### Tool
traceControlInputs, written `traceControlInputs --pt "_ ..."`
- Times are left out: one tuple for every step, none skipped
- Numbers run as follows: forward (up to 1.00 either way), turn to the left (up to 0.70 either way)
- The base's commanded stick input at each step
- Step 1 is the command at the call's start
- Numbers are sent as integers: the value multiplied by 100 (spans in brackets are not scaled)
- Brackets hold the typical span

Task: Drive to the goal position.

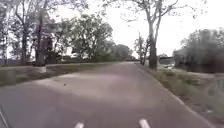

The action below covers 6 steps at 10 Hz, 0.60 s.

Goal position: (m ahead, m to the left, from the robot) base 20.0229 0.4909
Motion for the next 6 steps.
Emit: traceControlInputs --pt "70 0" --pt "70 0" --pt "70 0" --pt "70 0" --pt "70 0" --pt "70 0"
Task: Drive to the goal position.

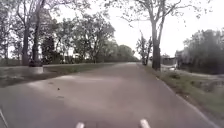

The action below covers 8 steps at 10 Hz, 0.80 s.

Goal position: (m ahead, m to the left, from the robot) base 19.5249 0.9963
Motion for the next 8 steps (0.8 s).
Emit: traceControlInputs --pt "70 0" --pt "70 0" --pt "70 0" --pt "70 0" --pt "70 0" --pt "70 0" --pt "70 0" --pt "70 0"
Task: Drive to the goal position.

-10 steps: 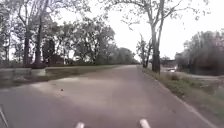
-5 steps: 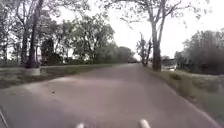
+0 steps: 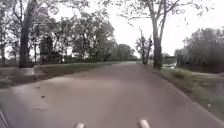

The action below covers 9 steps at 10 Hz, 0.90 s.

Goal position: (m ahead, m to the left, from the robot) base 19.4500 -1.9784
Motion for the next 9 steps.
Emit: traceControlInputs --pt "70 0" --pt "70 0" --pt "70 0" --pt "70 0" --pt "70 0" --pt "70 0" --pt "70 0" --pt "70 0" --pt "70 0"
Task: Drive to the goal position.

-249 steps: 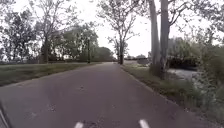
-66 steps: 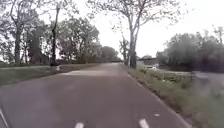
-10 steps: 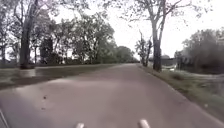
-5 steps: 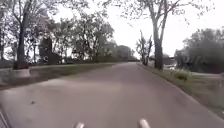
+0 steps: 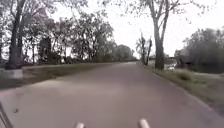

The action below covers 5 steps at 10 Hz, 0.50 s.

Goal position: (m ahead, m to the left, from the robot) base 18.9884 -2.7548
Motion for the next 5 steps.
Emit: traceControlInputs --pt "70 0" --pt "70 0" --pt "70 0" --pt "70 0" --pt "70 0"
